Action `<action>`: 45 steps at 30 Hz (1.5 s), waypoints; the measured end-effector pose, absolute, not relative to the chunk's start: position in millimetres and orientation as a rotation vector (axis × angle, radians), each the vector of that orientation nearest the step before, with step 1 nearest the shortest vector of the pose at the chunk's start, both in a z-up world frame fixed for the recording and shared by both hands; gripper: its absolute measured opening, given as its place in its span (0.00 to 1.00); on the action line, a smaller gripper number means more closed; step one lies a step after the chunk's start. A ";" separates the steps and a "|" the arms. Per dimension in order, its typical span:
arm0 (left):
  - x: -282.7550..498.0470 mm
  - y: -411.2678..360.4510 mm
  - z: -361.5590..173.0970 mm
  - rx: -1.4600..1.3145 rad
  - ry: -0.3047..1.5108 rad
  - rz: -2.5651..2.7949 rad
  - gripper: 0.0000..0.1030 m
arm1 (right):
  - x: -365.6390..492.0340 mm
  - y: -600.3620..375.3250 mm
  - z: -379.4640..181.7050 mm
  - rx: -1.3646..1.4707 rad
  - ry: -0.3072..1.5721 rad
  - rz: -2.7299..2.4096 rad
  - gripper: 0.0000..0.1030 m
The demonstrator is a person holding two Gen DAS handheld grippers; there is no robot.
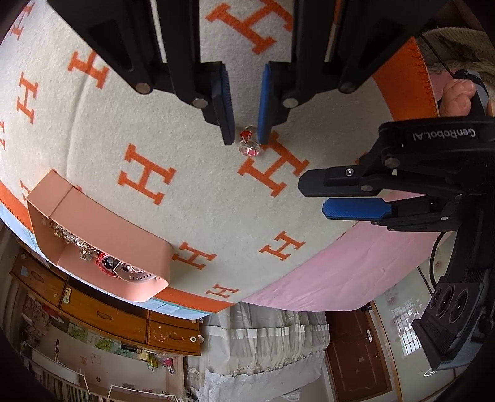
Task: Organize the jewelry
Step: 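Grasp the pink ring with the right tool, then grasp the second pink ring with the left tool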
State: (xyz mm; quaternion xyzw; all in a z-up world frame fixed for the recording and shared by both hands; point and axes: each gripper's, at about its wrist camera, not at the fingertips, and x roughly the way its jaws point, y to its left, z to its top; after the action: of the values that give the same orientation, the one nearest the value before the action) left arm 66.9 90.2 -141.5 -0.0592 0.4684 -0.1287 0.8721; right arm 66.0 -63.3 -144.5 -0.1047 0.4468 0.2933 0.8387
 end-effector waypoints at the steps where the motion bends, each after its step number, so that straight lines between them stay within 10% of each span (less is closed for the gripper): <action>1: 67.0 91.4 -142.3 -0.130 0.980 -0.269 0.39 | 66.7 -63.2 -145.1 -0.221 0.947 0.618 0.08; 45: 91.6 -16.6 -154.5 -0.002 1.153 -0.092 0.32 | 77.3 -162.7 -136.7 0.111 0.894 0.589 0.08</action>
State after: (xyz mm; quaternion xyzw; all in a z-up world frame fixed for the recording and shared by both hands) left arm 91.6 -16.6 -154.5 -0.0011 0.5451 -0.0437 0.8372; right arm 77.3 -162.7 -136.7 0.0529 0.4258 0.2803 0.8587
